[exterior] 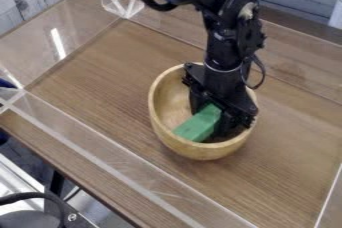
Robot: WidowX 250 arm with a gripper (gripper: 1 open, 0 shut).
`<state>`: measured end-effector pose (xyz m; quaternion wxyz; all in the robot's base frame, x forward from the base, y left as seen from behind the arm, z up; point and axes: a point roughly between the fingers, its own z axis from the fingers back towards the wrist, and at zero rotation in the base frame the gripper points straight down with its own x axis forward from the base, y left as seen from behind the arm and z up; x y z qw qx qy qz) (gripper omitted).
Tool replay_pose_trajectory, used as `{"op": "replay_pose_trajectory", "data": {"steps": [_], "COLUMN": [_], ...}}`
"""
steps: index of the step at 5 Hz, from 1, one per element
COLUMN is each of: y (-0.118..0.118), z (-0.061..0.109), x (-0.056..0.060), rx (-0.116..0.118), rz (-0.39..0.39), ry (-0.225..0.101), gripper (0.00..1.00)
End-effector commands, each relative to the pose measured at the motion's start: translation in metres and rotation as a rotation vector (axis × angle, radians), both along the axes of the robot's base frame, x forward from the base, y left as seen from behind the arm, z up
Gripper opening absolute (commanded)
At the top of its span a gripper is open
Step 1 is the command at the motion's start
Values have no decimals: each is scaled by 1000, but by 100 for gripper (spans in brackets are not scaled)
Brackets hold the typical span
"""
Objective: Remove the green block from inside the brown bowl and put it on the table
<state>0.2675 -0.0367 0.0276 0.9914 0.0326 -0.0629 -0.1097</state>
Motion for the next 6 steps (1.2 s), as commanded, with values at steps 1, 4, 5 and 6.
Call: {"op": "replay_pose_trajectory", "data": {"steps": [1,4,5,6], "y": [4,6,7,4], "z": [-6,-17,-19,-17], "x": [1,7,9,12], "rx": [2,-6,-22,-40], "rz": [-5,-25,-36,-60], "ry": [2,-5,-31,-56], "gripper": [0,0,0,0]}}
